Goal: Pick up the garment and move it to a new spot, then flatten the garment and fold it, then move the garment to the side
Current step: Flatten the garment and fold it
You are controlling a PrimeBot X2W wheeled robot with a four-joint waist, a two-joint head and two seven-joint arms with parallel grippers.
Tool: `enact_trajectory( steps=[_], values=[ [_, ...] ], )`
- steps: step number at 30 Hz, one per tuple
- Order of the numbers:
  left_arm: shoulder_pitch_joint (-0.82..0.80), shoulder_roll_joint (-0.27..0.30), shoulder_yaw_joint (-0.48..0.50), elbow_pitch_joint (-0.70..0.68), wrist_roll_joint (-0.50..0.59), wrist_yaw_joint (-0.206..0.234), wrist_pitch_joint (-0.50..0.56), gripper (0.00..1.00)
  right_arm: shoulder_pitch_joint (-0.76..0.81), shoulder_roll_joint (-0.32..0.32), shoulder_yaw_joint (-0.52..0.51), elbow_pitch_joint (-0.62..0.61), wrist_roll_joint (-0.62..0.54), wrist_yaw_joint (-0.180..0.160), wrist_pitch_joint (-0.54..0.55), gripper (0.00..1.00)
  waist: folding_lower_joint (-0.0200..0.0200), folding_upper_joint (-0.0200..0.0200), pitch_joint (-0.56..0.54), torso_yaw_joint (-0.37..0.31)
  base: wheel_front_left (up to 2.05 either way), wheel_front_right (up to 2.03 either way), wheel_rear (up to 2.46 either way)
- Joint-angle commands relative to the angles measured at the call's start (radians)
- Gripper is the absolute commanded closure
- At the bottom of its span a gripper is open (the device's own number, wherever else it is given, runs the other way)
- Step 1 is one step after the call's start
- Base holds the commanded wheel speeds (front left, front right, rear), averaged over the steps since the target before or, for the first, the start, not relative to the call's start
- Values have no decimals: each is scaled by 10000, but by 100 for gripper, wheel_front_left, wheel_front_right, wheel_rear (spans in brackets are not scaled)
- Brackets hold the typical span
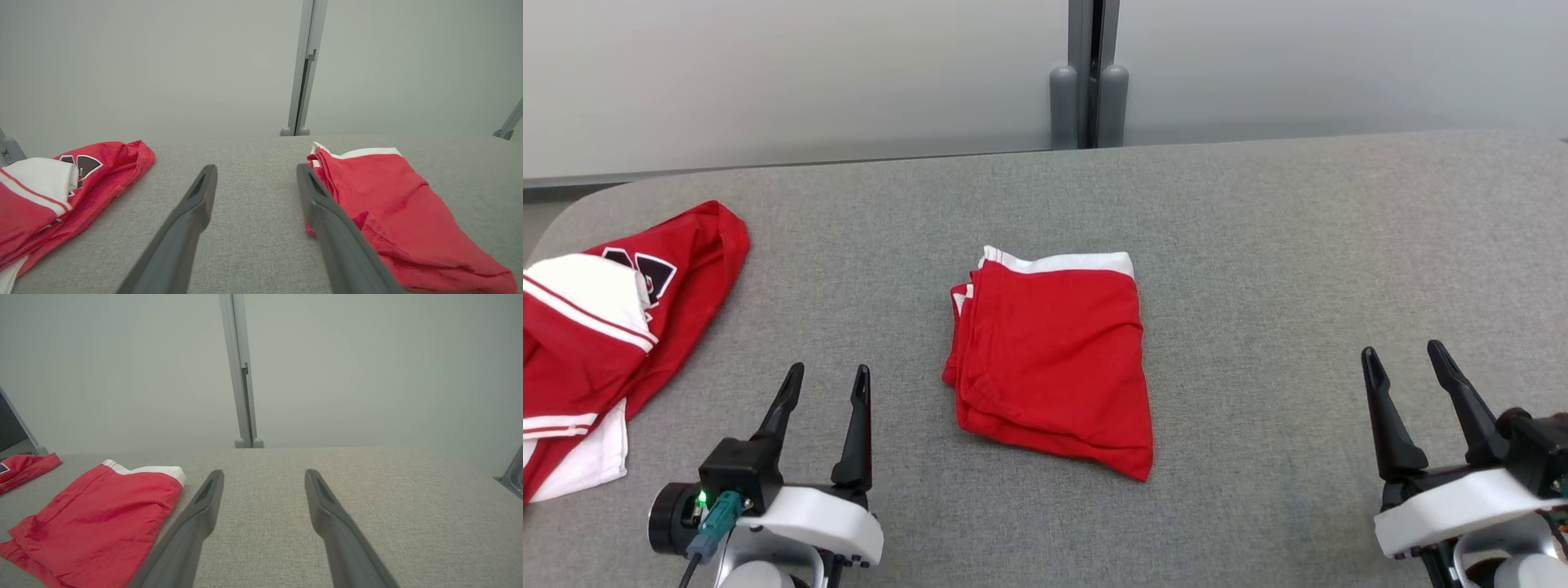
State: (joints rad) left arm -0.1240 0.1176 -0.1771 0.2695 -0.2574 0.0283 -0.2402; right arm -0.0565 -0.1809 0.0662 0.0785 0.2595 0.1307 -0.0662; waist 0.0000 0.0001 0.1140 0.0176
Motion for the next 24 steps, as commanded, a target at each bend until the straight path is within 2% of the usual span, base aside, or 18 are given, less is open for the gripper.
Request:
enact_trajectory(
  steps=[1, 11, 24],
  values=[
    [136, 73, 45, -55, -75, 78, 16, 0, 150, 3, -72, -99, -22, 0, 63, 0, 0, -1, -201, -9, 0, 0, 0],
    [1073, 248, 156, -406, -230, 359, 317, 0, 1308, 376, -414, -886, -150, 0, 665, 0, 0, -1, -1134, 98, 0, 0, 0],
    [1536, 423, 180, -849, -354, 546, 490, 0, 1760, 597, -605, -1417, -260, 0, 1021, 0, 0, -1, -1276, 154, 0, 0, 0]
  ],
)
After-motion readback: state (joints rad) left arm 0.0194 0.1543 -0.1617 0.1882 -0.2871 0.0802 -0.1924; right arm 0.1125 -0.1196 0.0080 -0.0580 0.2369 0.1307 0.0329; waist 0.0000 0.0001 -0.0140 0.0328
